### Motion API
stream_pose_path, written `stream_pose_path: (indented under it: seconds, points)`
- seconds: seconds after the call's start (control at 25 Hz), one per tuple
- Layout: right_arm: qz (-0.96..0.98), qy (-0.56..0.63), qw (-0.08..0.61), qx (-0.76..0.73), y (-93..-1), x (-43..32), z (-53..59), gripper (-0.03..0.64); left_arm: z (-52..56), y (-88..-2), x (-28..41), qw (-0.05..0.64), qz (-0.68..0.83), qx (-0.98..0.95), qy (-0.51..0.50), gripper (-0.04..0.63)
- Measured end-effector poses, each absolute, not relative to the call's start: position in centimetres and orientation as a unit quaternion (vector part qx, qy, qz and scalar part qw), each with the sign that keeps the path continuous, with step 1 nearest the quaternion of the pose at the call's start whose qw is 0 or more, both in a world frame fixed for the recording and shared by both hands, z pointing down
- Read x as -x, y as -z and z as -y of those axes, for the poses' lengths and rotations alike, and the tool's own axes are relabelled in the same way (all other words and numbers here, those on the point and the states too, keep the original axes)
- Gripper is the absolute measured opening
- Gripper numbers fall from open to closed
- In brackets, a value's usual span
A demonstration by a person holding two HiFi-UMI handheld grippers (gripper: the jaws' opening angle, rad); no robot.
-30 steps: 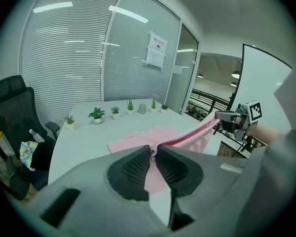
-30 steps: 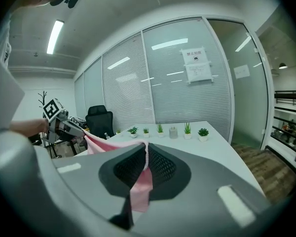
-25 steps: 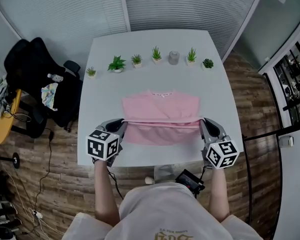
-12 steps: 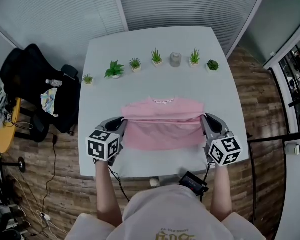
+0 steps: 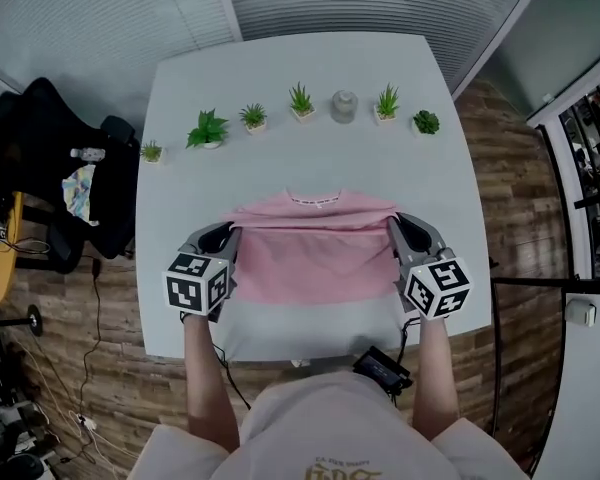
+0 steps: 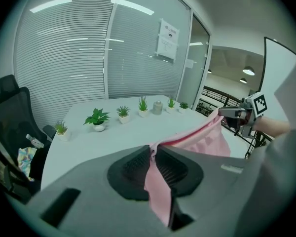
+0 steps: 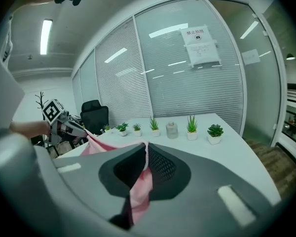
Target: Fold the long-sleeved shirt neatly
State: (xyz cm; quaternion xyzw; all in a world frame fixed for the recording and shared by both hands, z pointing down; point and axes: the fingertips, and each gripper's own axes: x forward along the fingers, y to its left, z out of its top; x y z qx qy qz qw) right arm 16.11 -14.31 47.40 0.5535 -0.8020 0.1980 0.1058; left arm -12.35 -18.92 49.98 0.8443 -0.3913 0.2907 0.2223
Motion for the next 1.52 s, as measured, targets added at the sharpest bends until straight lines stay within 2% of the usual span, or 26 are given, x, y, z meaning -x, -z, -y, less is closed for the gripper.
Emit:
stream_pose_path:
  seconds: [0.92, 1.12, 1.28, 1.52]
  points:
    - [0.783, -0.274, 0.185, -0.527, -59.2, -17.1, 21.1, 0.026, 24.8, -61.1, 11.0, 0.234, 0.414, -0.794, -0.378, 0.049]
    - [0.776, -0.276, 0.191, -0.534, -60.0, -17.2, 21.7, 0.060, 25.8, -61.0, 11.5, 0.209, 0.445, -0.783, -0.380, 0.079]
    - [0.770, -0.276, 0.181, -0.546, -59.3, -17.8, 21.5, 0.071, 25.6, -60.4, 11.8, 0.204, 0.450, -0.784, -0.375, 0.164]
    - [0.763, -0.261, 0.167, -0.567, -57.0, -18.8, 19.8, 0.069, 24.6, -58.1, 11.6, 0.205, 0.456, -0.797, -0.340, 0.149]
